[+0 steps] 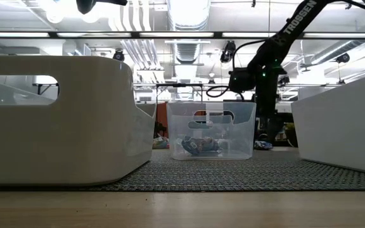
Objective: Pick and place Granola Bars by type
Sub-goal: Put the blue granola bar into the transparent bin
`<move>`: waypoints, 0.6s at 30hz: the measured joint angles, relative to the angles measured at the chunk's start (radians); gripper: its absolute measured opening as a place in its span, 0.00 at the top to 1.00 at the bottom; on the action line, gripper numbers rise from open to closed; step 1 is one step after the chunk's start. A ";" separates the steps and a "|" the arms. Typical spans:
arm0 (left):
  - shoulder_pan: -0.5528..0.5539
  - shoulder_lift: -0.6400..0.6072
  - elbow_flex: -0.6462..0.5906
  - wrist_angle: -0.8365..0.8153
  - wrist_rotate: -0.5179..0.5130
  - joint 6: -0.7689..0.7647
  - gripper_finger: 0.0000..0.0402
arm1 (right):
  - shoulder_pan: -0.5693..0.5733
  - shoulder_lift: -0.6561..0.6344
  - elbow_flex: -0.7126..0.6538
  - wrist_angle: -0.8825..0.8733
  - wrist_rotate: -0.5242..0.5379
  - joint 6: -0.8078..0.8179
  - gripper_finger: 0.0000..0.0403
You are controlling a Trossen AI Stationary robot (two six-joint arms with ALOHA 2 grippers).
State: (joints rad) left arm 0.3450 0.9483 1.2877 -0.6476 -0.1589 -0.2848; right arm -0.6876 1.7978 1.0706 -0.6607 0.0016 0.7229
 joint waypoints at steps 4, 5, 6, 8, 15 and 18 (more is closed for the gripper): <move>0.000 0.000 0.000 0.000 0.000 -0.004 1.00 | 0.000 0.025 0.001 -0.001 -0.012 0.000 0.49; 0.000 0.000 0.000 0.000 0.000 -0.006 1.00 | -0.001 0.031 0.002 -0.001 -0.018 0.000 0.49; 0.000 0.000 0.000 0.000 0.000 -0.006 1.00 | -0.001 0.036 0.005 -0.002 -0.022 0.000 0.50; 0.000 0.000 0.000 0.000 0.000 -0.006 1.00 | -0.001 0.042 0.006 -0.004 -0.024 0.000 0.51; 0.000 0.000 0.000 0.000 0.000 -0.007 1.00 | -0.002 0.031 0.004 -0.005 -0.023 -0.004 0.56; 0.000 0.001 0.000 0.000 0.000 -0.007 1.00 | -0.002 0.029 0.003 -0.005 -0.023 -0.005 0.59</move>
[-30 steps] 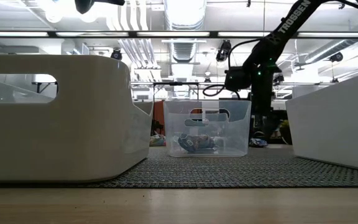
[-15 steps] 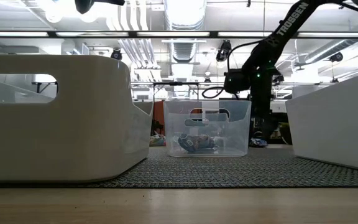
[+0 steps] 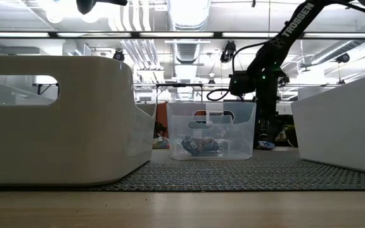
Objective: Pick and place Granola Bars by type
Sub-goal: Put the blue granola bar into the transparent bin
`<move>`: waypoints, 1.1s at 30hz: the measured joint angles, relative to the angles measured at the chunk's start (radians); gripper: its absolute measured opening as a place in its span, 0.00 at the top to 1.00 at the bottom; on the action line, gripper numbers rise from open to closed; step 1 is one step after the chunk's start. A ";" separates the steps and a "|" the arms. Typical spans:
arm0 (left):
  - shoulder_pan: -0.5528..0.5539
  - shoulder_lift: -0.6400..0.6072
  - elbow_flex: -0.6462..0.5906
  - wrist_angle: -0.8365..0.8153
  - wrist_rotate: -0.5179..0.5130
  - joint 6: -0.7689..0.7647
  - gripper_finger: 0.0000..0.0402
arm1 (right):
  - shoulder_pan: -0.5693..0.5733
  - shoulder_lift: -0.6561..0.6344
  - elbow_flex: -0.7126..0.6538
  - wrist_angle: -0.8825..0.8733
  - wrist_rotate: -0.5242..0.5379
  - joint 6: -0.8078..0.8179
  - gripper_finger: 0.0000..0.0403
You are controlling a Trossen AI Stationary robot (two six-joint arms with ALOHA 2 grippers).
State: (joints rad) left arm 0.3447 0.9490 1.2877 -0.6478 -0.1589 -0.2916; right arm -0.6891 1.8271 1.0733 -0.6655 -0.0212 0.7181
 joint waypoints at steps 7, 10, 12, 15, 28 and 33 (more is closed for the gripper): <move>0.000 0.000 0.000 0.000 0.000 0.000 1.00 | 0.000 0.000 0.000 -0.005 0.001 -0.005 0.66; 0.000 0.000 0.000 0.000 0.000 0.000 1.00 | 0.000 0.000 0.000 -0.008 0.002 -0.012 0.70; 0.000 0.000 0.000 0.000 0.000 0.000 1.00 | 0.000 0.000 0.000 -0.010 0.002 -0.014 0.73; 0.000 0.000 0.000 0.000 0.000 0.000 1.00 | 0.000 0.000 0.000 -0.008 0.001 -0.015 0.76; 0.000 0.001 0.000 0.000 0.000 0.000 1.00 | 0.002 -0.011 0.000 0.000 -0.022 -0.016 0.86; 0.000 0.001 0.000 0.000 0.000 0.000 1.00 | -0.002 -0.038 -0.001 -0.006 -0.019 -0.023 0.87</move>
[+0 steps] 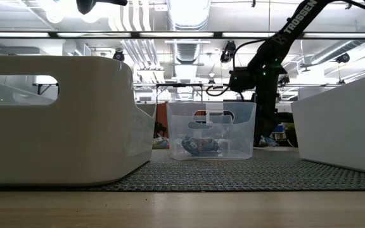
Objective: Pick and place Granola Bars by type
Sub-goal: Put the blue granola bar into the transparent bin
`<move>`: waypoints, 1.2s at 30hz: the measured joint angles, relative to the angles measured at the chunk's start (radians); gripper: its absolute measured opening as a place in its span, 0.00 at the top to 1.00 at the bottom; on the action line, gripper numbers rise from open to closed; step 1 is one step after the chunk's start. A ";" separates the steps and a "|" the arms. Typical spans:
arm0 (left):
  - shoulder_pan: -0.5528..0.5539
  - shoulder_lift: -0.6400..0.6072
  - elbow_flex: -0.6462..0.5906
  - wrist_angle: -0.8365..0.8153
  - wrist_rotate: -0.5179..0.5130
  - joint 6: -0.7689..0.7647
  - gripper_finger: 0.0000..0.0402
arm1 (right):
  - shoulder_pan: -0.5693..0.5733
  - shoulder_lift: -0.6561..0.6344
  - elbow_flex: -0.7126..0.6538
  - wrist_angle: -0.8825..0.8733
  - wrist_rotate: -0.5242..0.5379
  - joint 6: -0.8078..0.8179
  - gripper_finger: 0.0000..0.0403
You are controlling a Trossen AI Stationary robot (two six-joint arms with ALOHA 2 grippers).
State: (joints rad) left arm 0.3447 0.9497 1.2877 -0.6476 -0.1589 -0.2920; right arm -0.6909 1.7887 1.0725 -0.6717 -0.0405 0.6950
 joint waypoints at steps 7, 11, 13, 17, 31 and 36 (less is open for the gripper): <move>0.000 0.000 0.000 0.000 0.000 -0.002 1.00 | -0.031 -0.057 0.000 -0.027 0.010 -0.016 0.87; 0.000 0.000 0.000 0.000 0.000 -0.001 1.00 | -0.046 -0.108 0.000 -0.046 0.016 -0.040 0.87; 0.000 0.000 0.000 0.000 0.000 -0.001 1.00 | -0.047 -0.141 0.000 -0.051 0.016 -0.049 0.87; 0.000 0.000 0.000 0.000 0.000 -0.001 1.00 | -0.044 -0.215 0.000 -0.053 0.014 -0.058 0.87; 0.000 0.000 0.000 0.000 0.000 0.003 1.00 | 0.097 -0.512 0.000 -0.052 0.005 -0.067 0.87; 0.000 0.000 0.000 0.000 0.000 0.003 1.00 | 0.186 -0.572 0.000 -0.048 0.002 -0.023 0.87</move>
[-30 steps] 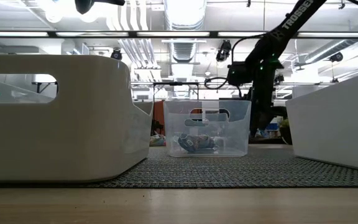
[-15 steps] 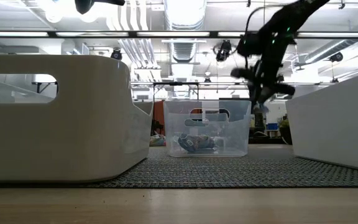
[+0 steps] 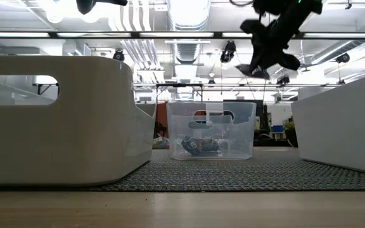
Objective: Pick and place Granola Bars by type
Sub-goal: Put the blue granola bar into the transparent bin
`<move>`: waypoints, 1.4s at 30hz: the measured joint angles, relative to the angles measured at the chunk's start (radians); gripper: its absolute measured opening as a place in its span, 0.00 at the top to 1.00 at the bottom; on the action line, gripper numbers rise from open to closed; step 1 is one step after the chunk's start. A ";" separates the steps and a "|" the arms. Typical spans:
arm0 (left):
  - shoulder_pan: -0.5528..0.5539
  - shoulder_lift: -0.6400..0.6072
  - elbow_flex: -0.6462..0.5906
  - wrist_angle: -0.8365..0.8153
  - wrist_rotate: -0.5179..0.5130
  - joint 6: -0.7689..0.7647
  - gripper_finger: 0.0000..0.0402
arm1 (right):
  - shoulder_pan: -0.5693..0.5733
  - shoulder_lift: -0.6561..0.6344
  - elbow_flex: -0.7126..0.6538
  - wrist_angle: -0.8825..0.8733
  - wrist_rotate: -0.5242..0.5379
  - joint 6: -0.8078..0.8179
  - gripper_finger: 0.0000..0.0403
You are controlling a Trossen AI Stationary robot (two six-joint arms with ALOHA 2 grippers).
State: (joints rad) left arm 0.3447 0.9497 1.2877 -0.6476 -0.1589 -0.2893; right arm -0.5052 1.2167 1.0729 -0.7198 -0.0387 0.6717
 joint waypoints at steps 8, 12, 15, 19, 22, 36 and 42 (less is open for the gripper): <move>0.000 0.000 0.000 0.000 0.000 0.000 1.00 | 0.134 -0.011 0.000 0.062 -0.035 0.073 0.87; 0.000 0.000 0.000 0.000 0.000 0.000 1.00 | 0.194 0.003 0.000 0.162 -0.071 0.108 0.87; 0.000 0.000 0.000 0.000 0.000 -0.001 1.00 | 0.233 0.010 0.000 0.227 -0.078 0.139 0.87; 0.000 0.000 0.000 0.000 0.000 0.000 1.00 | 0.277 0.027 0.001 0.283 -0.078 0.171 0.87; 0.000 0.000 0.000 -0.001 0.000 0.000 1.00 | 0.302 0.045 0.001 0.317 -0.097 0.193 0.87; 0.000 0.000 0.000 -0.008 0.000 0.002 1.00 | 0.369 0.205 0.001 0.362 -0.207 0.258 0.87; 0.000 0.000 0.000 -0.015 0.000 0.001 1.00 | 0.370 0.282 0.032 0.363 -0.242 0.281 0.89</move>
State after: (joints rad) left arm 0.3449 0.9497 1.2873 -0.6627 -0.1585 -0.2881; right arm -0.1349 1.4989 1.1044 -0.3570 -0.2804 0.9526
